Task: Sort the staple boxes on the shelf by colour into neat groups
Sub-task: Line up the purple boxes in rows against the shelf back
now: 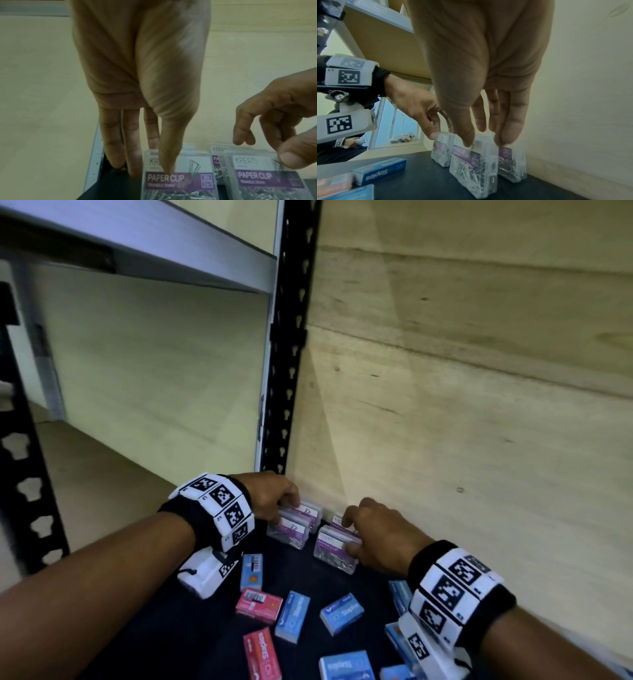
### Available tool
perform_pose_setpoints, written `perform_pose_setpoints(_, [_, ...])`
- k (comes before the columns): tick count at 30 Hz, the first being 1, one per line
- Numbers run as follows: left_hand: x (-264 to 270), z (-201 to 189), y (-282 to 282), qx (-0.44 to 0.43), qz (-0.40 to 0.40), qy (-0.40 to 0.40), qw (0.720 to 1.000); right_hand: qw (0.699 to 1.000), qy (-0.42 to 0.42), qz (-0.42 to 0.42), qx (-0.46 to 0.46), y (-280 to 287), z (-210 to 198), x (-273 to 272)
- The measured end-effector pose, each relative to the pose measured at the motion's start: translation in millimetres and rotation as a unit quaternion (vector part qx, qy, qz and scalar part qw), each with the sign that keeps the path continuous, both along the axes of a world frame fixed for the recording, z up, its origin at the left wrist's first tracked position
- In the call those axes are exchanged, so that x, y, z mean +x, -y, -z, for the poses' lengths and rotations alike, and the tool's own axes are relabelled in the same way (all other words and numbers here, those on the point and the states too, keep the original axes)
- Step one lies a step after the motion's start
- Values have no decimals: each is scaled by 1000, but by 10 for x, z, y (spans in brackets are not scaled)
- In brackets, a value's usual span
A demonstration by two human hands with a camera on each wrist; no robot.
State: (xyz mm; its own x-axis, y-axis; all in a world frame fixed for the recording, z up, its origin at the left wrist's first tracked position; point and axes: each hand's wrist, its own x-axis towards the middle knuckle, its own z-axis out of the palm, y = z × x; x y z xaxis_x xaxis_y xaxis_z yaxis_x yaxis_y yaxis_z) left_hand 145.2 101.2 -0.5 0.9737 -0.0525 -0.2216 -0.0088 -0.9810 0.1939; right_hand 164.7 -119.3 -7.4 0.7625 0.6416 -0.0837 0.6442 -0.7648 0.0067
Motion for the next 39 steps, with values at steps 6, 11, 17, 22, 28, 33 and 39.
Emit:
perform_pose_setpoints(6, [-209, -112, 58, 159, -75, -18, 984, 996, -47, -79, 18, 31, -88, -142])
perform_pose_setpoints(11, [-312, -25, 88, 149, -89, -50, 984, 990, -100, -84, -57, 31, -17, -209])
perform_pose_setpoints(17, [-419, 147, 65, 86, -104, -117, 984, 980, -151, -78, -103, 74, 37, -277])
perform_pose_setpoints(22, [-512, 250, 151, 122, -81, -69, 987, 980, -149, -68, -111, 98, 85, -328])
perform_pose_setpoints(28, [-592, 109, 173, 117, -78, -67, 988, 986, -132, -55, -86, 175, 2, -397])
perform_pose_setpoints(33, [-695, -276, 457, 105, -57, -71, 990, 990, -118, -28, -76, 436, -145, -416])
perform_pose_setpoints(39, [-607, -436, 1179, 56, 13, -31, 998, 991, -101, 59, -59, 1168, -238, -436])
